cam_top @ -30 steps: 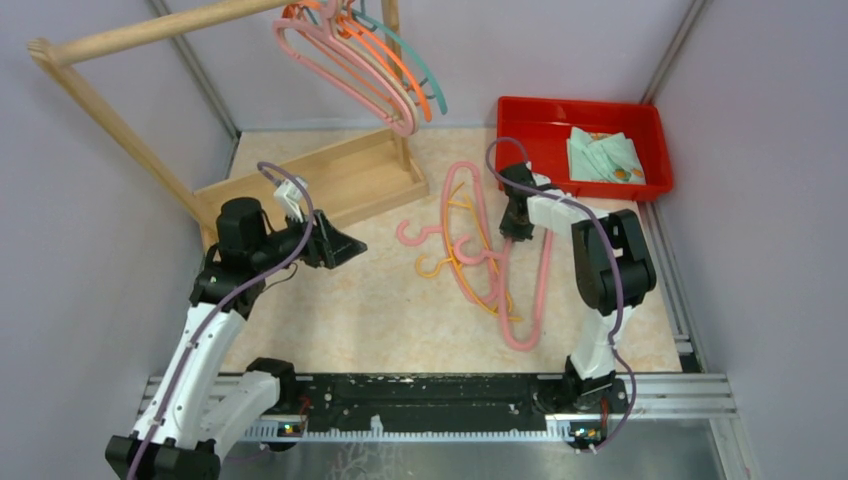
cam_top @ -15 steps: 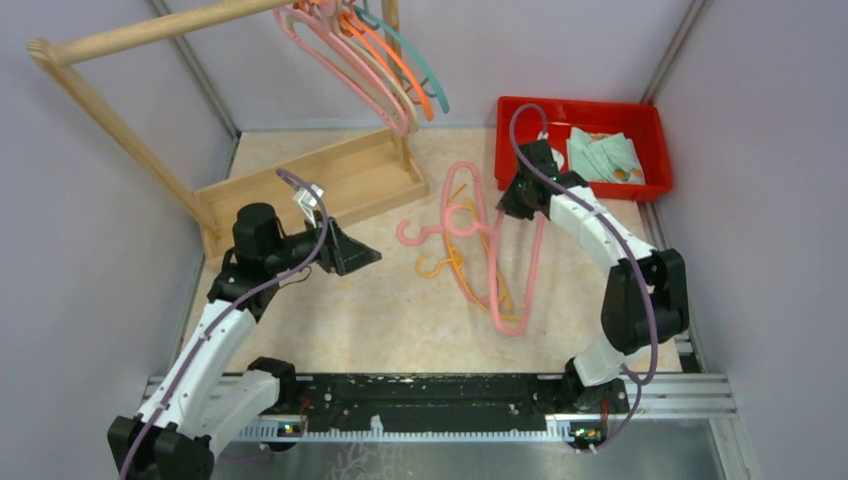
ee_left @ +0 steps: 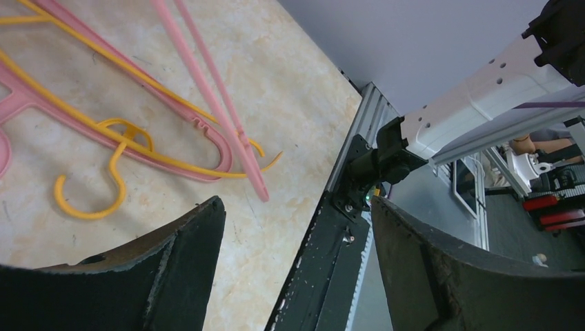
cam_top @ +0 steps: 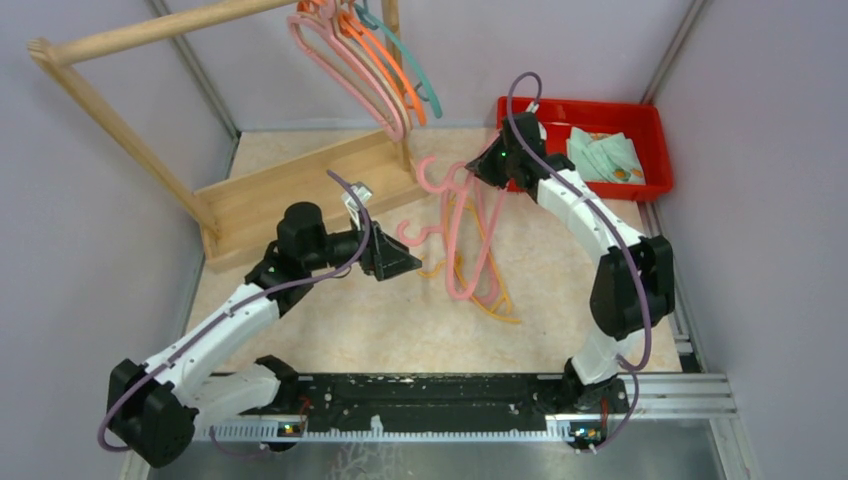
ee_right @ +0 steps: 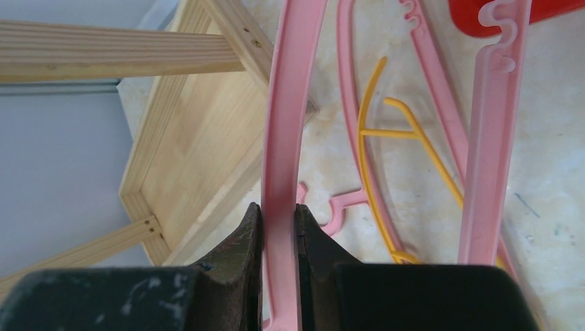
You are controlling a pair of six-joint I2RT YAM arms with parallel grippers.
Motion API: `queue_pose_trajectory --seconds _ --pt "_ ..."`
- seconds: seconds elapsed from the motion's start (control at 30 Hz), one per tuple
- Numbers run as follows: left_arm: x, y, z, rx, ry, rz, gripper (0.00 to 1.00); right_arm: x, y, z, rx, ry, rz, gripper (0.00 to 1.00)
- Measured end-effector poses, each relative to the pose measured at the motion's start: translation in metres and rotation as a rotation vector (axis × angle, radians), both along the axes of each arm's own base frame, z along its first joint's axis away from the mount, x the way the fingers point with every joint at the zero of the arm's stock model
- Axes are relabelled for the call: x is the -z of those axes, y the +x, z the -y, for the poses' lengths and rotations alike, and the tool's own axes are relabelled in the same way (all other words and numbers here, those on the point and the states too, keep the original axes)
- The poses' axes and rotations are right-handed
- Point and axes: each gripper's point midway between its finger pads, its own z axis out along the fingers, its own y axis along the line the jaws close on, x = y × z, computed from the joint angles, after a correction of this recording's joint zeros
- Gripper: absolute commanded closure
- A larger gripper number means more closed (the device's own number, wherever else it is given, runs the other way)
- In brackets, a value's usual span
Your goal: Organize the hangers
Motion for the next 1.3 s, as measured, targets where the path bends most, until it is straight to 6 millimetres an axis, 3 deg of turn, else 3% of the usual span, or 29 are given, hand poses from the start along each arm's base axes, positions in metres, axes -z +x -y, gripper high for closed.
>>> queue_pose_trajectory --seconds 0.23,0.53,0.77,1.07,1.27,1.3 --pt "0.007 0.012 0.018 -0.039 0.005 0.025 0.15 0.003 -0.004 -0.027 -0.037 0.057 -0.027 1.00" --pt "0.037 0.034 0.030 -0.094 0.057 -0.016 0.15 -0.022 -0.014 -0.061 -0.105 0.131 -0.003 1.00" --pt "0.049 0.041 0.039 -0.103 0.077 -0.030 0.16 -0.026 -0.024 -0.078 -0.149 0.167 -0.011 1.00" --pt "0.052 0.050 0.044 -0.146 0.082 -0.029 0.53 -0.032 -0.028 -0.079 -0.141 0.176 -0.004 1.00" --pt "0.059 0.055 0.034 -0.209 0.142 -0.033 0.83 -0.043 -0.031 -0.071 -0.129 0.169 0.031 1.00" --pt "0.061 0.055 0.030 -0.226 0.164 -0.038 0.84 -0.044 -0.033 -0.070 -0.131 0.171 0.030 0.93"
